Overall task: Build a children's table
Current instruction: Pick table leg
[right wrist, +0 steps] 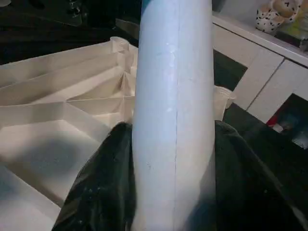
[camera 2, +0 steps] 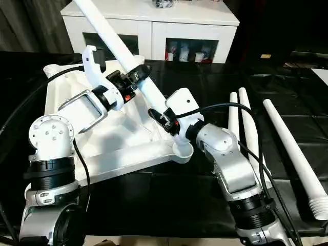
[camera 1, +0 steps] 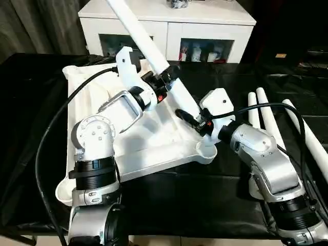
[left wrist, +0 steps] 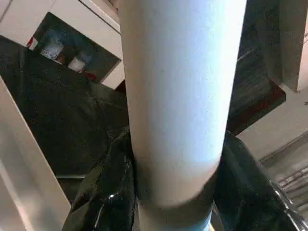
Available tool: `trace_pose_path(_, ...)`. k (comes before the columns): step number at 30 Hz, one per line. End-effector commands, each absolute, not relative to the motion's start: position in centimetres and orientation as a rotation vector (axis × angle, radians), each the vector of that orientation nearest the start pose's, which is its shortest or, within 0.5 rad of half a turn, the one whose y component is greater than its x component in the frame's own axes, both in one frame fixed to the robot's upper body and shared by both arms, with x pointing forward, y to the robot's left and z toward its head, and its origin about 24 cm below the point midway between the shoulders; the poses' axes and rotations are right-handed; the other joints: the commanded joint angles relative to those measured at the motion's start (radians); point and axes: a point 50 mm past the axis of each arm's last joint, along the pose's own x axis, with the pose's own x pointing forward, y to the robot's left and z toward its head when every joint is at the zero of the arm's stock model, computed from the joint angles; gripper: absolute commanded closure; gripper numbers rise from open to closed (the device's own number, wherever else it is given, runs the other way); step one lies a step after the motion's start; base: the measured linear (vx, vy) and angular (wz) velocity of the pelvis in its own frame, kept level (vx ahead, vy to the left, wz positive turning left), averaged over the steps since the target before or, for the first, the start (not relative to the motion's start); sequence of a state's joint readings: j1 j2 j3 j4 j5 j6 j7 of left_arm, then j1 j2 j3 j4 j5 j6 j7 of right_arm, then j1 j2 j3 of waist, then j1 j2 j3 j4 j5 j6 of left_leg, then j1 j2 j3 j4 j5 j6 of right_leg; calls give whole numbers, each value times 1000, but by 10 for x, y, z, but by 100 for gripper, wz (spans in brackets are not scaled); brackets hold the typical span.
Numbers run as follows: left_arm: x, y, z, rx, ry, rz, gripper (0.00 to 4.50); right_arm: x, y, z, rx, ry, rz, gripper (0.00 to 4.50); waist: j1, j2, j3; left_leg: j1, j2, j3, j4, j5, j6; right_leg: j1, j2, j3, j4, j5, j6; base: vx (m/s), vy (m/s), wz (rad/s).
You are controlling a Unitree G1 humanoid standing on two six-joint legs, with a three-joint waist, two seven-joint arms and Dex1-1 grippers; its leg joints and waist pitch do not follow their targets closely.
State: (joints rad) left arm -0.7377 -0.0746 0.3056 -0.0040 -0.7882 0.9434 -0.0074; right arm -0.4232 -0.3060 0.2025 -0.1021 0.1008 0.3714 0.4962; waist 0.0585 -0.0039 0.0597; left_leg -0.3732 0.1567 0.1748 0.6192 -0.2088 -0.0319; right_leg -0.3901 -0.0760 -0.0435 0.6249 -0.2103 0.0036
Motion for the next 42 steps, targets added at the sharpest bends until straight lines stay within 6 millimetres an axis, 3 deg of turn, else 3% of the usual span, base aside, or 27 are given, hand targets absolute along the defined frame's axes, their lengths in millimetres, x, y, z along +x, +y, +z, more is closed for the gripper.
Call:
trace_pose_path(1,332,78,194,-711,183,-644,265,305,-107,137,-321,-59,731,266,0,-10,-66,9,61,-21,-70,-54,56,53,-65,47,-63,3,-262,0,0,0)
trace_pose_path(8,332,79,196,-719,172,-645,268,305,-108,137,-335,-62,726,266,-1,-10,-66,10,62,-21,-69,-53,55,53,-64,47,-63,3,-261,0,0,0)
trace_pose_path(11,334,81,196,-719,165,-630,268,304,-108,140,-254,-68,750,196,-1,-10,-66,9,61,-21,-69,-54,63,54,-65,47,-62,7,-264,0,0,0)
trace_pose_path(17,335,88,197,-640,147,-632,268,291,-116,158,0,-82,917,158,3,-10,-68,12,64,-23,-69,-46,88,55,-64,47,-58,23,-263,0,0,0)
trace_pose_path(20,333,90,201,-616,132,-660,268,287,-125,162,62,-69,955,134,2,-12,-67,12,65,-23,-69,-30,91,53,-65,46,-59,22,-267,0,0,0)
trace_pose_path(21,330,92,206,-596,107,-713,268,287,-144,165,103,-32,970,117,8,-17,-68,12,63,-21,-68,-36,85,56,-67,46,-60,-4,-268,0,0,0)
trace_pose_path(25,325,94,209,-556,91,-783,268,295,-169,167,152,25,896,102,7,-17,-68,10,62,-20,-68,-27,68,54,-67,45,-59,-7,-269,0,0,0)
trace_pose_path(26,325,94,209,-551,90,-791,268,296,-171,167,158,32,887,73,5,-19,-67,12,60,-20,-68,-28,66,53,-66,44,-60,-20,-271,0,0,0)
trace_pose_path(30,319,93,214,-510,66,-876,268,296,-185,169,205,79,883,53,6,-22,-67,11,59,-18,-67,-21,62,54,-66,44,-62,-33,-268,0,0,0)
trace_pose_path(31,317,92,215,-502,60,-898,268,294,-186,170,221,85,899,53,7,-29,-68,11,60,-17,-66,-19,66,56,-67,45,-61,-32,-267,0,0,0)
trace_pose_path(34,314,90,217,-488,54,-934,268,291,-185,173,268,86,940,44,7,-25,-67,11,61,-17,-65,-13,71,54,-67,44,-60,-32,-271,0,0,0)
trace_pose_path(42,305,84,222,-439,28,-1077,268,279,-177,178,312,141,1101,44,11,-27,-66,13,61,-18,-66,-9,63,53,-67,43,-60,-42,-269,0,0,0)
